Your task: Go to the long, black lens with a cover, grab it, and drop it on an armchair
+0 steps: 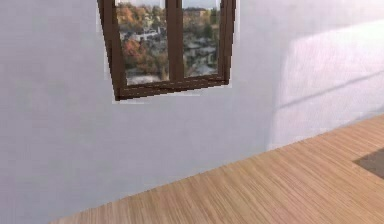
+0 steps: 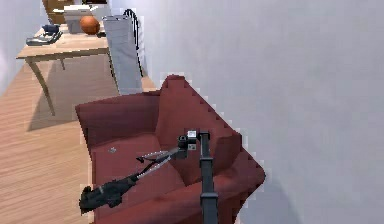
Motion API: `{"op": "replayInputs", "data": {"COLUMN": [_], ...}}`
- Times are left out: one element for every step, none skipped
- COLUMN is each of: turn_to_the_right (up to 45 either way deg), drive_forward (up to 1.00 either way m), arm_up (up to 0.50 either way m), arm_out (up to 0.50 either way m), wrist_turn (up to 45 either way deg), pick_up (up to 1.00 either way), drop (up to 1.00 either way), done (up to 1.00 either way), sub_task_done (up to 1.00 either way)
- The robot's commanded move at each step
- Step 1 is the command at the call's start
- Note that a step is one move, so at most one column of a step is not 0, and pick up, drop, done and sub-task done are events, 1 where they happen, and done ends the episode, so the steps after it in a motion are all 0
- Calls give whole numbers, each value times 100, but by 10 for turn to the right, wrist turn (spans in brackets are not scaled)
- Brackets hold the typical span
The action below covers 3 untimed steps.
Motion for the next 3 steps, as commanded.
{"op": "replayInputs", "data": {"turn_to_the_right": [0,0,0], "drive_forward": [0,0,0], "arm_up": [10,0,0], "arm_out": [0,-8,0], "wrist_turn": [0,0,0], "pick_up": [0,0,0], "drop": [0,0,0], "done": [0,0,100], "sub_task_done": [0,0,0]}}
